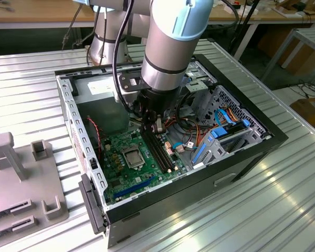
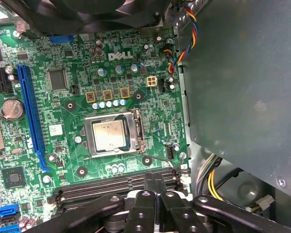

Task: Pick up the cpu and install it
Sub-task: 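Place the cpu into insertion slot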

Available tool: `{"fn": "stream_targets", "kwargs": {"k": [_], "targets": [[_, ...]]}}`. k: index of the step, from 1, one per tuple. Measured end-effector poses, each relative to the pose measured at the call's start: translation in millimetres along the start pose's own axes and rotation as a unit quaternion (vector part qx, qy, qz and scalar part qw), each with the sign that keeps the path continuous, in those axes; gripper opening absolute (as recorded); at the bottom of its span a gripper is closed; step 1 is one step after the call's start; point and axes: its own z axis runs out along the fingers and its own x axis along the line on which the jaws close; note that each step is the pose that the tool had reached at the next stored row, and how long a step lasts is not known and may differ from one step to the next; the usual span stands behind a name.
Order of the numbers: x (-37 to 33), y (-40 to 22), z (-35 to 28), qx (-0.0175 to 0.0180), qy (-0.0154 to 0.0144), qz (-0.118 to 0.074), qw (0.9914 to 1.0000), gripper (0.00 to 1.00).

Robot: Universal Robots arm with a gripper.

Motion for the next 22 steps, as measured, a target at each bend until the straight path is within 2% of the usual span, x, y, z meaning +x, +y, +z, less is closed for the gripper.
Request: {"fn": "stream_targets", "kwargs": {"k": [5,6,7,13,18,22], "targets": [[0.0,-0.4,0.3,0.0,-0.0001,0.0,1.0,0.11],[-11.1,-11.2,2.1,0.0,-0.0004,0.0,1.0,0.11],[-12.3,-8.2,2.9,-0.0002,-0.0012,0.0,1.0,0.11],[3.4,-1.8,2.6,-0.0003,-0.0013,-0.001,1.0,0.11],[13.2,25.2,9.0,-0.0024,-0.001,-0.001,1.0,0.11],[14.6,27.3,9.1,-0.0025,-0.0009,-0.001,1.0,0.11]]}}
